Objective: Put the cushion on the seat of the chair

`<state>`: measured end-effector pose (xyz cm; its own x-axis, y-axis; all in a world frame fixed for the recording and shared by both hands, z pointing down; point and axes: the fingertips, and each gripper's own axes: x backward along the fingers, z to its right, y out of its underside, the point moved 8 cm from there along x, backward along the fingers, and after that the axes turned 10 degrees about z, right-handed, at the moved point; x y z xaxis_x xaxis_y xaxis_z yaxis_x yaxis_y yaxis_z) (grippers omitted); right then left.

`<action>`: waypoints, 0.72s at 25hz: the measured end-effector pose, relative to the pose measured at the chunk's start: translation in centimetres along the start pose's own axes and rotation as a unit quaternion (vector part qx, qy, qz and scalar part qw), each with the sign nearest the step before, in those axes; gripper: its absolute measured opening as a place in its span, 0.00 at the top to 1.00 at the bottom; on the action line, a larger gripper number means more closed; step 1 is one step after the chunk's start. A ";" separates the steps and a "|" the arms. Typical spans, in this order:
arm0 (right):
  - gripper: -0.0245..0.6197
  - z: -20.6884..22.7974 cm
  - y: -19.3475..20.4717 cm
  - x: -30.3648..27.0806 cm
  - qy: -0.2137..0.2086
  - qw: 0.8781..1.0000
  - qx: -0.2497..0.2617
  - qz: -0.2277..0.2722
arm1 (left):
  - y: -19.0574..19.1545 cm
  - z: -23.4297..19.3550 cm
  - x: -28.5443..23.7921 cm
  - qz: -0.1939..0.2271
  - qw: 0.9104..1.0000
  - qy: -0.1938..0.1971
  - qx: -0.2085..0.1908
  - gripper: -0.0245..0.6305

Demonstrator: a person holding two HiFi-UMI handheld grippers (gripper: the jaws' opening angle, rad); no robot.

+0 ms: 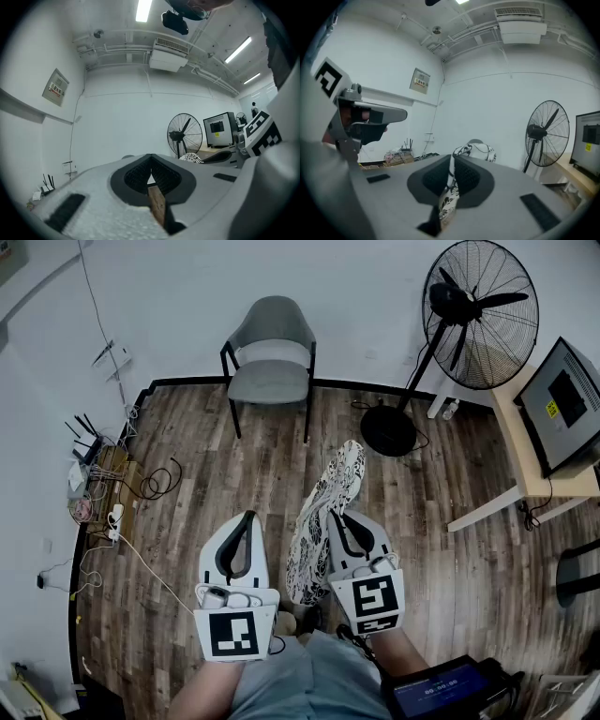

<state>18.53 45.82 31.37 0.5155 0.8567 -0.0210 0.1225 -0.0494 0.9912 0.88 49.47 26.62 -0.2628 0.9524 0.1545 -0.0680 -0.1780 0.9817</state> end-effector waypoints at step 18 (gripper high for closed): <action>0.94 -0.3 2.7 -4.3 0.004 1.000 -0.013 -0.027 | 3.8 -4.2 -1.1 -0.034 0.999 -0.026 0.016 0.95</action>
<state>16.36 42.19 34.16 0.5017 0.8620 -0.0727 0.1269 0.0098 0.9919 -3.10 46.68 29.68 -0.2090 0.9736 0.0921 -0.0525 -0.1052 0.9931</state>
